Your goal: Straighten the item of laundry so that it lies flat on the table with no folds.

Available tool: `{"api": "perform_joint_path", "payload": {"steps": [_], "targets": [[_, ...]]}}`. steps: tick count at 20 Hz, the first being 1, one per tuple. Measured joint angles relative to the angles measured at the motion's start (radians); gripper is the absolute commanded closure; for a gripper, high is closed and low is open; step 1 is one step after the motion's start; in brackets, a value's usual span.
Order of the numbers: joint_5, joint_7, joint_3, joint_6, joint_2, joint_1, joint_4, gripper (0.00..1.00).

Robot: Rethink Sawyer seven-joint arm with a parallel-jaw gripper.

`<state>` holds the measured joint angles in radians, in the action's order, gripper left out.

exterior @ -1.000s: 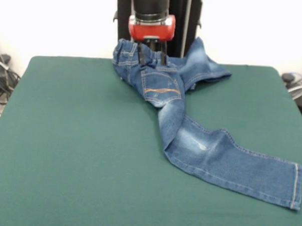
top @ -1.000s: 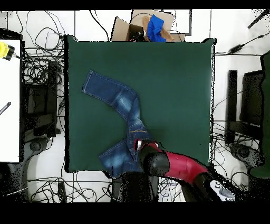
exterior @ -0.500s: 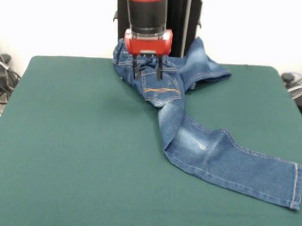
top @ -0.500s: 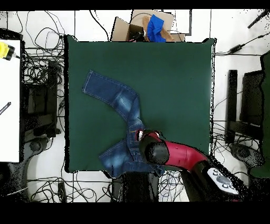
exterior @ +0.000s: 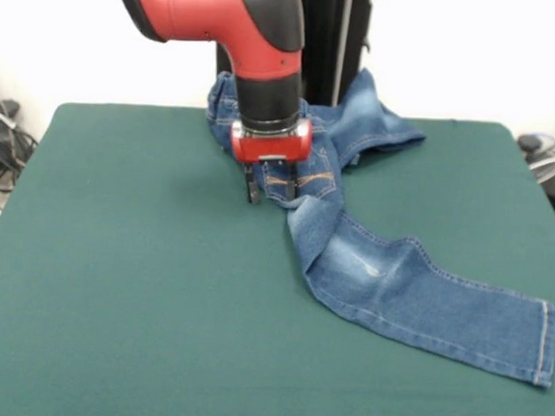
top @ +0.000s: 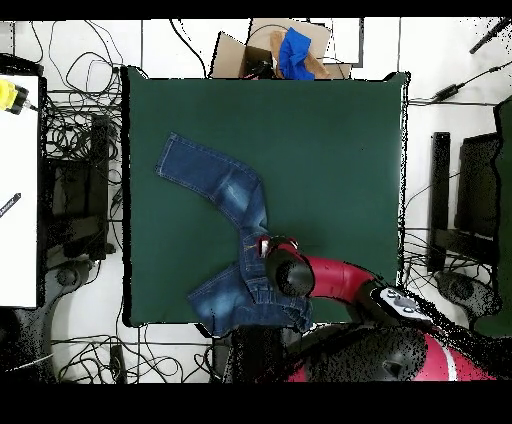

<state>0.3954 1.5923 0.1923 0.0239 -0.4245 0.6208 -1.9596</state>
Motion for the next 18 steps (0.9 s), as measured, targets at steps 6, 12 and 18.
{"api": "perform_joint_path", "payload": {"steps": [6,12,18], "targets": [[0.014,0.000,-0.004,0.022,-0.004,-0.001,-0.011,0.00],[0.015,0.000,-0.019,0.018,-0.091,0.015,-0.099,0.00],[0.014,0.000,-0.021,-0.045,-0.249,0.046,-0.223,0.00]]}}
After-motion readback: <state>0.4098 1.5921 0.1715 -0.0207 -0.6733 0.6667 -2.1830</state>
